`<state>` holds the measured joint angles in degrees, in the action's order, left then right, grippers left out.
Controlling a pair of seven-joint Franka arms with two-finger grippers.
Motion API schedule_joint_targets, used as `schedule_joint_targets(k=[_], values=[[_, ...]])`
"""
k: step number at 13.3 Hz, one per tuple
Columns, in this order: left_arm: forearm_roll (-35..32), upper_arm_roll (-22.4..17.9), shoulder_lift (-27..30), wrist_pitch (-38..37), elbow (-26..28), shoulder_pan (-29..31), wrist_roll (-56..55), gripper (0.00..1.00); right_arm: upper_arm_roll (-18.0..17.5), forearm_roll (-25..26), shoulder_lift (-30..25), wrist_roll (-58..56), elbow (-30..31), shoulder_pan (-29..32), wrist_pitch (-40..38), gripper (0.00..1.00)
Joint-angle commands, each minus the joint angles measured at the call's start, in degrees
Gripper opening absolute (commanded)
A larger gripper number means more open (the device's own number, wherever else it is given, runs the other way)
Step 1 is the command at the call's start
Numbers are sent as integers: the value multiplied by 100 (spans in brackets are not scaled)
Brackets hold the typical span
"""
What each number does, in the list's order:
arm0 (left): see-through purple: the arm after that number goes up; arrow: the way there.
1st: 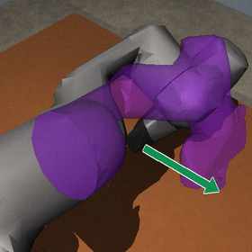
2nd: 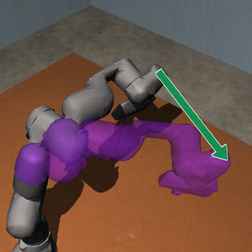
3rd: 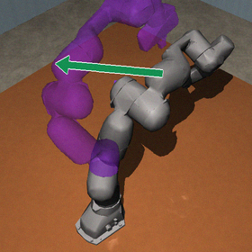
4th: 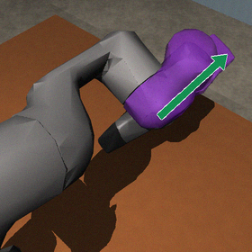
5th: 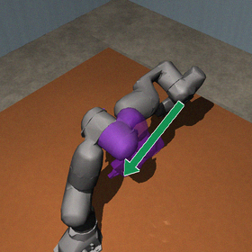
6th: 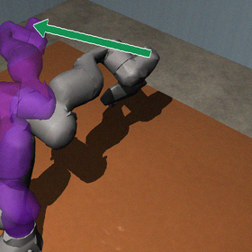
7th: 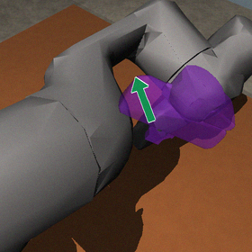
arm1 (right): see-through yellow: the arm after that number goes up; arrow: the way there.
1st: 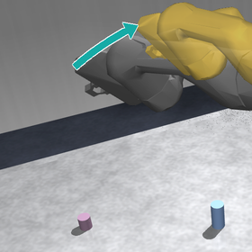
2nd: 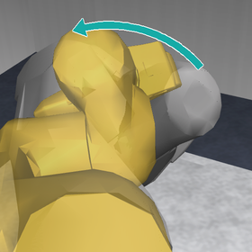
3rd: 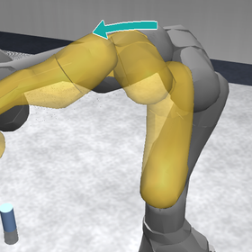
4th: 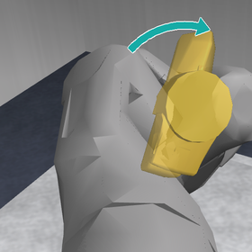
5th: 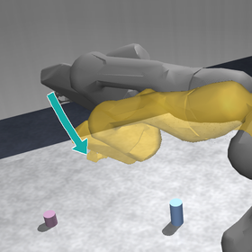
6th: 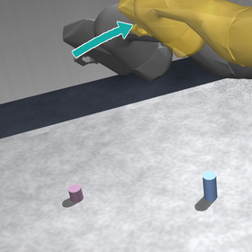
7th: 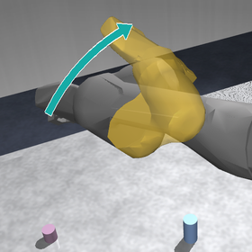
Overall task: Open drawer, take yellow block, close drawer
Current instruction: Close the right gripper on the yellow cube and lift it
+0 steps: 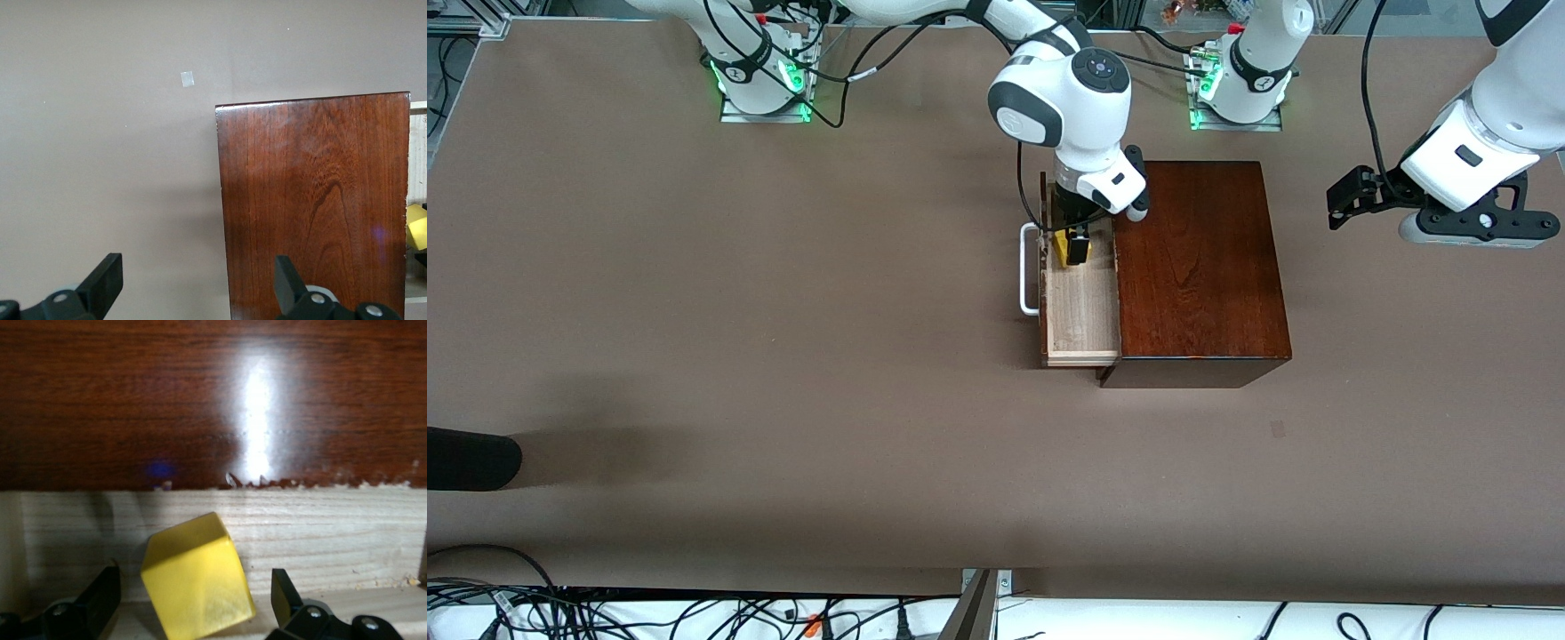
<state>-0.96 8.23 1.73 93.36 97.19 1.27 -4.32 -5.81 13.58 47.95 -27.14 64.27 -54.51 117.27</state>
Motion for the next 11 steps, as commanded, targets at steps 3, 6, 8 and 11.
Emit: schedule_joint_targets(k=[3,6,8,11], values=[[87,29,20,-46,-7,32,-42,100,54,84,162,-54,-266,-60,-3,98],[95,29,20,-37,-7,32,-42,100,54,84,162,-63,-257,-68,-20,63],[87,29,20,-37,-7,32,-42,100,54,75,136,-2,-265,-60,-55,26],[87,29,20,-37,-7,14,-51,100,36,40,109,7,-266,-60,-256,3]])
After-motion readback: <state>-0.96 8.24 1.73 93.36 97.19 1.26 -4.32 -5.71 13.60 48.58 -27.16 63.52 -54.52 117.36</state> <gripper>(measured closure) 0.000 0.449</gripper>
